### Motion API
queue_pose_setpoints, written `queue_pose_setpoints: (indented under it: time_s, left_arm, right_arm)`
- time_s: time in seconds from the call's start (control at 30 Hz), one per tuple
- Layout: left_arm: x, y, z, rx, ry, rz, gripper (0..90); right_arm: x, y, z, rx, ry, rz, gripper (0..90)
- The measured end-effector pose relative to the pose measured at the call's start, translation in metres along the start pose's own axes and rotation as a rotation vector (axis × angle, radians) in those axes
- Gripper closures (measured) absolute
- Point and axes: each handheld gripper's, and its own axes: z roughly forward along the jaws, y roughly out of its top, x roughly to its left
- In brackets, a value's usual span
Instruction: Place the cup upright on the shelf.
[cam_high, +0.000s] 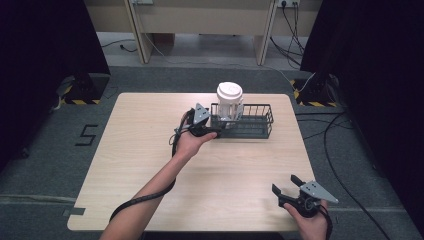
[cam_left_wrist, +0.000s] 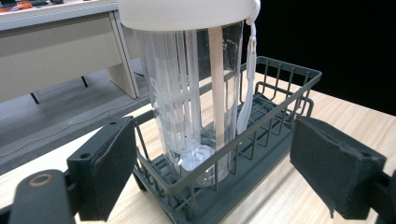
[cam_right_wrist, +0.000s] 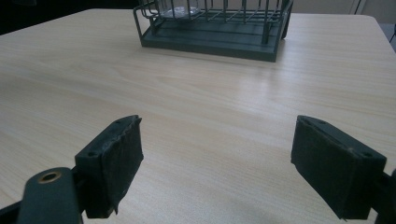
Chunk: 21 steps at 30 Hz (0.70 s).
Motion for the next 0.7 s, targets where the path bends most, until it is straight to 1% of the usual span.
queue_pose_setpoints:
  time_s: [0.27, 0.47, 0.5, 0.57, 0.7]
  left_arm:
    - [0.0, -0.001, -0.012, -0.01, -0.003, 0.004, 14.5]
    - [-0.001, -0.004, -0.022, -0.022, -0.007, 0.008, 14.6]
    - [-0.001, -0.004, -0.025, -0.021, 0.0, 0.012, 14.6]
    - [-0.001, -0.005, -0.029, -0.022, -0.008, 0.013, 14.6]
    - [-0.001, -0.006, -0.035, -0.026, -0.004, 0.023, 14.6]
  right_arm:
    - [0.0, 0.0, 0.0, 0.0, -0.002, 0.0, 17.3]
    - [0.0, 0.0, 0.0, 0.0, -0.002, 0.0, 17.3]
    - [0.0, 0.0, 0.0, 0.0, -0.002, 0.0, 17.3]
    - [0.0, 0.0, 0.0, 0.0, -0.003, 0.0, 17.3]
    - [0.0, 0.0, 0.0, 0.0, -0.004, 0.0, 17.3]
